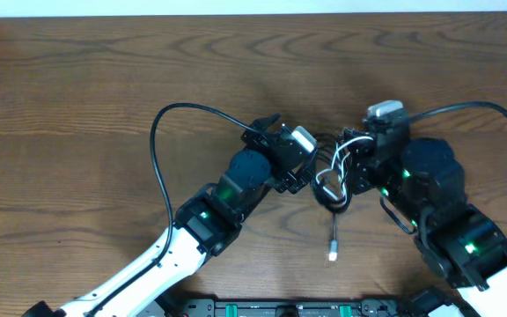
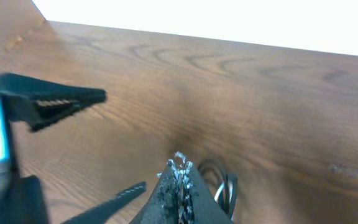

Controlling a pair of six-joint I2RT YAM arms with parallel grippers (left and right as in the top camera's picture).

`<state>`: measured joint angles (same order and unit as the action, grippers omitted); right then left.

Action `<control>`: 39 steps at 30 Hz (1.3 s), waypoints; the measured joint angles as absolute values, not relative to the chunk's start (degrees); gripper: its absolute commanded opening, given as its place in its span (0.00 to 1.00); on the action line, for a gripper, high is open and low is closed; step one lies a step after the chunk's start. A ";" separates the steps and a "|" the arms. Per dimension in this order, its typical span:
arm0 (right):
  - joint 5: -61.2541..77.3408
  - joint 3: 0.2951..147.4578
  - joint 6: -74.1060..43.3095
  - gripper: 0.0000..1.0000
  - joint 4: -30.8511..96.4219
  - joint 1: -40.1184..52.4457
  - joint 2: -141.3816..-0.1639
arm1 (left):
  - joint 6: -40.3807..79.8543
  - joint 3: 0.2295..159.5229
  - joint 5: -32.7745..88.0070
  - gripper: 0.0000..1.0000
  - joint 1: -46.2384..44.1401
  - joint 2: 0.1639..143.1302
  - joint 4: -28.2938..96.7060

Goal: Untangle cables

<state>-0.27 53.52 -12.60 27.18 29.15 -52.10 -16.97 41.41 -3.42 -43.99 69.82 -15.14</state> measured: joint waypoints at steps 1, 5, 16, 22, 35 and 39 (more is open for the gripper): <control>-0.25 53.52 -12.60 0.01 27.18 29.15 -51.51 | -16.97 41.41 -3.42 0.98 -43.99 70.22 -15.14; -0.23 53.52 -12.60 0.01 27.31 29.15 -49.58 | -16.97 41.41 -3.44 0.98 -43.99 72.55 -15.14; -2.83 59.02 -10.33 0.01 34.70 29.15 -47.48 | -16.97 41.41 -0.71 0.98 -43.99 77.58 -16.23; -3.20 59.31 -9.87 0.01 35.09 29.15 -47.24 | -16.97 41.41 4.23 0.98 -43.99 77.58 -17.56; -1.48 59.31 -9.78 0.01 34.92 29.15 -47.24 | -20.60 41.41 17.80 0.98 -44.03 77.71 -23.16; -1.23 59.31 -9.76 0.01 34.92 29.17 -47.24 | -21.26 41.41 19.88 0.98 -44.03 79.26 -22.85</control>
<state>-1.23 59.31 -9.76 34.92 29.17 -47.24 -21.26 41.41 19.88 -44.03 79.26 -22.85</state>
